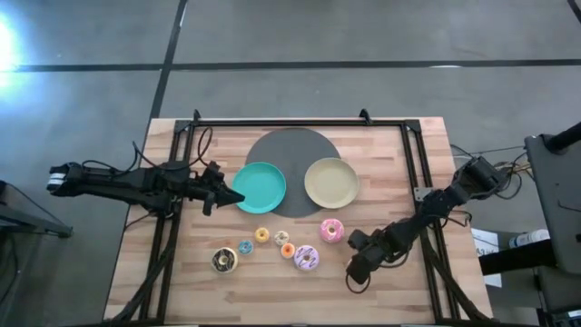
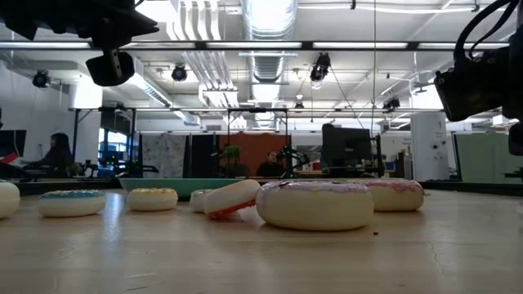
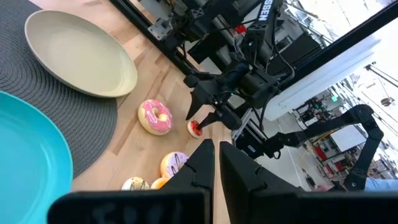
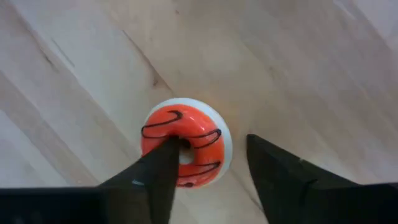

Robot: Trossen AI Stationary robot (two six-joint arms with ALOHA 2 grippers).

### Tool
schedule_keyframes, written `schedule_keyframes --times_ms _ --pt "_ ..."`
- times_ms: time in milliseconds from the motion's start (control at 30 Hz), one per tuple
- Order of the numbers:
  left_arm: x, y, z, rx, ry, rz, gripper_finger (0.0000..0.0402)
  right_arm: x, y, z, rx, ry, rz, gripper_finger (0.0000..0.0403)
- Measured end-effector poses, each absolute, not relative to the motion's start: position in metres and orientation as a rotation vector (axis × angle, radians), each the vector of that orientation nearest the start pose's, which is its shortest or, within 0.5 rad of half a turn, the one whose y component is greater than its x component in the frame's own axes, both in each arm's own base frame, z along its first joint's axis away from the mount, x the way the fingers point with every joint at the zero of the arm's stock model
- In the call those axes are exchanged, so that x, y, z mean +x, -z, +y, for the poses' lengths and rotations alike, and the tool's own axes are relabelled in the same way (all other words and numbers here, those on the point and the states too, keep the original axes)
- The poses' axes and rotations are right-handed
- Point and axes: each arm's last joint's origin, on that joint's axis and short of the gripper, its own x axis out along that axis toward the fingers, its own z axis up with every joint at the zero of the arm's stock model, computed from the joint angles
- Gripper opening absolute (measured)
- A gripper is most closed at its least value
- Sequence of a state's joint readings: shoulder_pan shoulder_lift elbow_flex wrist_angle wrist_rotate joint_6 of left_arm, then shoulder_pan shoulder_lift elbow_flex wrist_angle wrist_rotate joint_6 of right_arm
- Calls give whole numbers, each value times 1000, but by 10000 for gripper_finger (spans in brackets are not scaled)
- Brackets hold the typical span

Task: Pick & Place donuts
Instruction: Put the small red donut on the light gray plate

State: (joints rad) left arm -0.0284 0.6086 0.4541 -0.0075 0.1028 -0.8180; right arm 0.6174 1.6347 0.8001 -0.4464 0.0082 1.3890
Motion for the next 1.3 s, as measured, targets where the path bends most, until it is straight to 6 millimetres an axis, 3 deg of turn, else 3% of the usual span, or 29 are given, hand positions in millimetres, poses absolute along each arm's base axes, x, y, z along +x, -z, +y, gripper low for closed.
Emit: schedule_keyframes --times_ms 267,400,533,700,800,867,1133,1300 --pt "150 -260 -6 -808 24 192 0 223 -145 155 858 434 1219 25" --pt "150 -260 -6 -778 16 187 0 222 -172 144 970 498 1034 14" --pt "150 -260 -6 -760 10 184 0 224 -210 112 937 649 807 13" --pt "150 -260 -5 -752 -20 172 0 252 -227 43 735 727 799 13" --pt "150 -260 -4 -754 -32 167 0 264 -218 3 729 734 902 13" --pt "150 -261 -4 -759 -34 164 0 267 -207 -11 726 717 969 13" --pt "150 -262 -3 -754 -70 132 0 278 -177 -25 685 729 1102 19" --pt "150 -262 -3 -754 -74 130 0 285 -159 -26 667 733 1163 65"
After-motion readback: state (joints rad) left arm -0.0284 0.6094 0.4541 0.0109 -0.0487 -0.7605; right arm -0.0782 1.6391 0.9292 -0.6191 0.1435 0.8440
